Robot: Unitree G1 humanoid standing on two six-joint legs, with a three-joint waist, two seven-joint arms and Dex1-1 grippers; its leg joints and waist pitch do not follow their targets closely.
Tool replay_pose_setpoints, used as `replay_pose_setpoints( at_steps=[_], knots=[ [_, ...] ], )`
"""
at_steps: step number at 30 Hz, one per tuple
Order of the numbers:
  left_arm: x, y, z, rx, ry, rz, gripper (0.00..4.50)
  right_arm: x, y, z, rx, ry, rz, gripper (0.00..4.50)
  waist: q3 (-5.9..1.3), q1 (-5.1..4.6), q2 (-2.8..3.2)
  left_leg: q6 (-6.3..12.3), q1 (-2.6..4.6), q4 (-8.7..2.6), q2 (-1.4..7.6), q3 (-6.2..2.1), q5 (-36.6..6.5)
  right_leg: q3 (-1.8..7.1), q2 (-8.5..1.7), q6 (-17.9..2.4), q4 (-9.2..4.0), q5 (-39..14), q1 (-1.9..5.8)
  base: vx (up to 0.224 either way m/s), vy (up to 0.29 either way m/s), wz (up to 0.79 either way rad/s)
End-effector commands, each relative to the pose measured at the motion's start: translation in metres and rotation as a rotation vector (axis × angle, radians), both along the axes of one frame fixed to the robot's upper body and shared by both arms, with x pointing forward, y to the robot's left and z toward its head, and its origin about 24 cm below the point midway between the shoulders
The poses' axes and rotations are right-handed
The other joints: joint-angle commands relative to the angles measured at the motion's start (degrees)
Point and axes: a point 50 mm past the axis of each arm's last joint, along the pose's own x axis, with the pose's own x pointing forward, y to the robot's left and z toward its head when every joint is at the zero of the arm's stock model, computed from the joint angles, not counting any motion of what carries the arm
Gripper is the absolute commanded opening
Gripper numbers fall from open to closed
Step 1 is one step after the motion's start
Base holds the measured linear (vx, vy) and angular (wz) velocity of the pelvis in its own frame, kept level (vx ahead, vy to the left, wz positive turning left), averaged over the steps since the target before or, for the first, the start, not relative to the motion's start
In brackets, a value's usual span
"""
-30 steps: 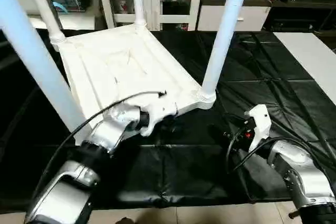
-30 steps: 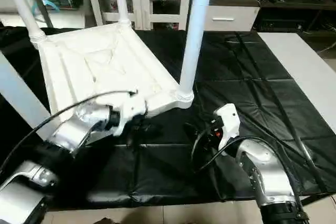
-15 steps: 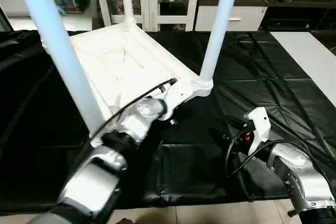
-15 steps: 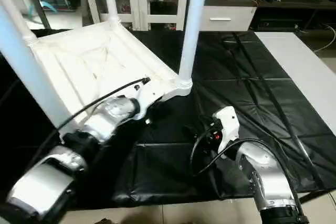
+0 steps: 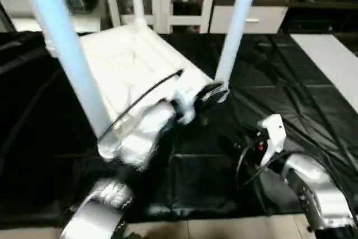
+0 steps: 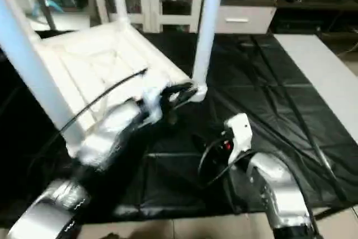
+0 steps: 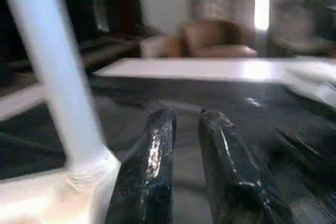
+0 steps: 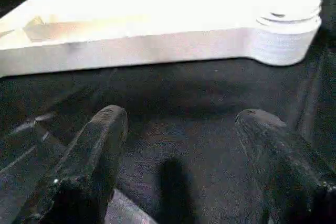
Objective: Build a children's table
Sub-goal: Rotate table base
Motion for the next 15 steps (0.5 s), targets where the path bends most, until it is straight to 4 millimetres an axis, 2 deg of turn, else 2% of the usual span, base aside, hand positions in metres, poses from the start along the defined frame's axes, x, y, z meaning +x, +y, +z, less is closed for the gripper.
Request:
replay_pose_setpoints(
  at_steps=[1, 2, 3, 5, 6, 7, 8, 9, 10, 12, 13, 14, 15],
  knots=[
    [-0.006, 0.002, 0.008, 0.004, -0.006, -0.056, 1.35, 0.001, 0.001, 0.008, 0.010, -0.029, -0.008, 3.57, -3.28, -0.12, -0.44, 2.73, 0.51, -4.67, 1.43, -0.54, -15.06, 1.46, -2.15, -12.13, -4.05, -16.44, 2.55, 0.000, 0.000, 0.00],
    [-0.013, 0.015, 0.007, 0.017, 0.001, -0.057, 1.46, 0.000, 0.003, 0.010, 0.022, -0.036, -0.006, 3.57, -3.31, -0.12, -0.41, 2.02, 0.75, -4.62, 1.34, -0.49, -15.93, 1.47, -2.12, -11.58, -4.13, -17.51, 2.42, 0.000, 0.000, 0.00],
    [-0.018, 0.023, 0.006, 0.015, 0.005, -0.054, 1.62, 0.000, 0.004, 0.010, 0.027, -0.037, -0.005, 3.57, -3.16, -0.25, 0.01, 0.59, 0.71, -4.99, 1.52, -0.75, -17.23, 1.55, -2.17, -10.48, -4.16, -18.57, 2.41, 0.000, 0.000, 0.00],
    [-0.026, 0.038, 0.004, -0.007, 0.031, -0.036, 1.74, -0.002, 0.006, 0.011, 0.032, -0.040, 0.005, 3.57, -3.08, -0.38, 0.04, 0.06, 0.81, -5.13, 1.42, -0.69, -18.01, 1.60, -1.97, -9.59, -4.39, -19.39, 2.24, 0.000, 0.000, 0.00],
    [-0.031, 0.046, 0.005, -0.030, 0.050, -0.025, 1.78, -0.003, 0.007, 0.011, 0.037, -0.041, 0.008, 3.57, -3.30, -0.39, -0.12, -0.18, 0.86, -4.98, 1.40, -0.68, -17.42, 1.64, -2.01, -9.67, -4.14, -18.33, 2.33, 0.000, 0.000, 0.00],
    [-0.036, 0.053, 0.006, -0.063, 0.077, -0.022, 1.82, -0.004, 0.007, 0.011, 0.040, -0.040, 0.007, 3.57, -3.23, -0.30, 0.07, -0.16, 0.76, -5.07, 1.43, -0.64, -16.51, 1.71, -1.91, -9.97, -4.07, -16.57, 2.31, 0.000, 0.000, 0.00],
    [-0.038, 0.056, 0.007, -0.075, 0.088, -0.019, 2.07, -0.004, 0.007, 0.011, 0.041, -0.039, 0.009, 3.57, -3.25, -0.29, -0.06, -0.11, 0.72, -5.02, 1.30, -0.55, -16.22, 1.71, -1.74, -10.26, -3.88, -15.56, 2.30, 0.000, 0.000, 0.00],
    [-0.050, 0.071, 0.006, -0.096, 0.140, -0.032, 2.17, -0.007, 0.008, 0.010, 0.042, -0.033, 0.018, 3.57, -3.32, -0.20, 0.05, -0.21, 0.69, -5.00, 1.32, -0.60, -15.80, 1.73, -1.84, -10.79, -3.49, -14.49, 2.41, 0.000, 0.000, 0.00],
    [-0.054, 0.074, 0.005, -0.093, 0.154, -0.039, 2.17, -0.007, 0.008, 0.010, 0.041, -0.032, 0.020, 3.57, -3.35, -0.22, 0.10, -0.23, 0.63, -4.99, 1.27, -0.59, -15.57, 1.68, -1.76, -10.85, -3.41, -14.35, 2.45, 0.000, 0.000, 0.00],
    [-0.064, 0.084, 0.001, -0.078, 0.196, -0.066, 2.24, -0.008, 0.009, 0.009, 0.041, -0.029, 0.027, 3.57, -3.22, -0.36, 0.11, 0.15, 0.76, -5.01, 1.12, -0.43, -15.63, 1.71, -1.49, -10.33, -3.68, -14.97, 2.25, 0.000, 0.000, 0.00],
    [-0.068, 0.087, 0.000, -0.075, 0.218, -0.069, 2.35, -0.008, 0.009, 0.010, 0.041, -0.028, 0.029, 3.57, -3.09, -0.47, -0.08, 0.13, 0.77, -5.10, 1.12, -0.36, -16.20, 1.73, -1.45, -9.79, -3.92, -16.22, 2.17, 0.000, 0.000, 0.00],
    [-0.072, 0.091, -0.001, -0.073, 0.231, -0.073, 2.35, -0.008, 0.009, 0.009, 0.040, -0.027, 0.030, 3.57, -3.08, -0.33, 0.13, -0.26, 0.96, -5.12, 1.14, -0.43, -16.59, 1.75, -1.53, -9.42, -3.88, -17.25, 2.05, 0.000, 0.000, 0.00],
    [-0.076, 0.097, -0.003, -0.067, 0.250, -0.071, 2.59, -0.009, 0.009, 0.010, 0.040, -0.027, 0.033, 3.57, -3.00, -0.34, 0.20, -0.51, 1.00, -5.22, 1.12, -0.42, -17.12, 1.79, -1.51, -8.91, -4.10, -18.33, 2.00, 0.000, 0.000, 0.00]
  ],
)
